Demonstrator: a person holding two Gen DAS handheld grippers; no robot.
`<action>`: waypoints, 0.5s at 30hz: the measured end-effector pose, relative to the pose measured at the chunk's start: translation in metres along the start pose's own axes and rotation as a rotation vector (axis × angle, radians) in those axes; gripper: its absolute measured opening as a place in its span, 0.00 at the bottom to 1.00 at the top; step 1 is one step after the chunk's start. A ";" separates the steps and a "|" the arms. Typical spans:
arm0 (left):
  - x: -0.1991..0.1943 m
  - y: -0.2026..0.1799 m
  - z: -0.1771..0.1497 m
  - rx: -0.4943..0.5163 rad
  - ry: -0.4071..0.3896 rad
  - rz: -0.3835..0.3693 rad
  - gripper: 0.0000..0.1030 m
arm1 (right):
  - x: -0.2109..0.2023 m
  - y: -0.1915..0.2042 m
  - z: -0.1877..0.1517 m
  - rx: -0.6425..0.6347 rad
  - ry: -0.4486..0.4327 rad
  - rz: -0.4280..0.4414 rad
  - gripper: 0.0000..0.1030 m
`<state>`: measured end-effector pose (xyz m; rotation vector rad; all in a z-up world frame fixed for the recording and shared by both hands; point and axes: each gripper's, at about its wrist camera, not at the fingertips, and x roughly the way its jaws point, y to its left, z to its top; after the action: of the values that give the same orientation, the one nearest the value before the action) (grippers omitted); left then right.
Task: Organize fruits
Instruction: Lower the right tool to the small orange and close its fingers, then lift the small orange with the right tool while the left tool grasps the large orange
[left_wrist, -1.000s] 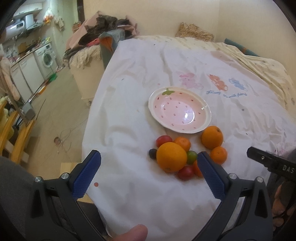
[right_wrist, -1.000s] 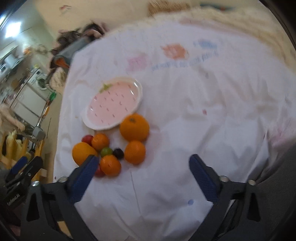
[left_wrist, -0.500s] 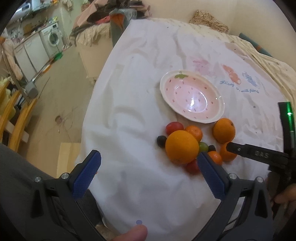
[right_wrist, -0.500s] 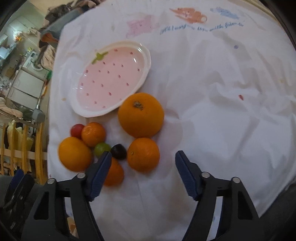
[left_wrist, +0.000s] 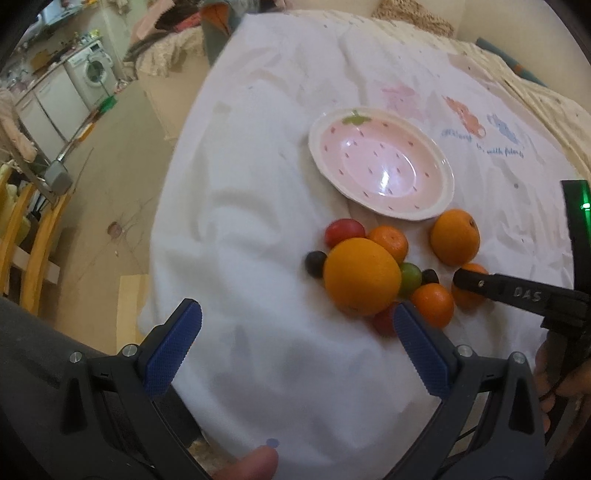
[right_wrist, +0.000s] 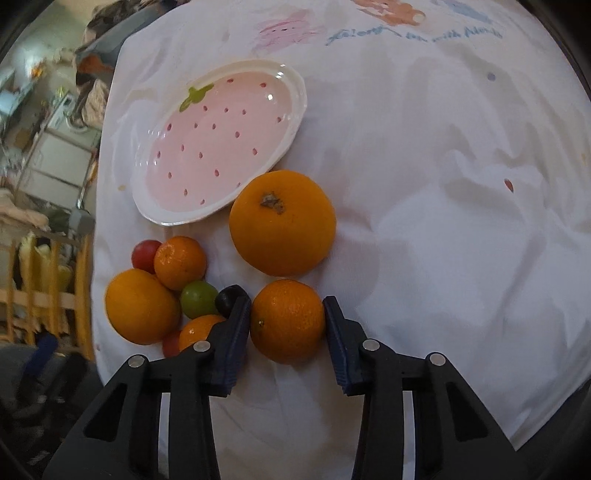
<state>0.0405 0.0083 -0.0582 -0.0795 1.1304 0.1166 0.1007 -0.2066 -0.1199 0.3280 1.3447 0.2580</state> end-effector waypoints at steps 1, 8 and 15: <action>0.004 -0.004 0.003 0.001 0.019 0.001 0.99 | -0.003 -0.002 0.000 0.009 -0.007 0.005 0.40; 0.021 -0.027 0.018 -0.017 0.077 -0.029 0.99 | -0.023 -0.018 -0.002 0.059 -0.058 0.006 0.40; 0.041 -0.044 0.030 -0.033 0.129 -0.030 0.90 | -0.029 -0.025 0.001 0.102 -0.082 0.022 0.40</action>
<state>0.0908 -0.0297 -0.0829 -0.1354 1.2554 0.1044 0.0950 -0.2404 -0.1027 0.4345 1.2765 0.1929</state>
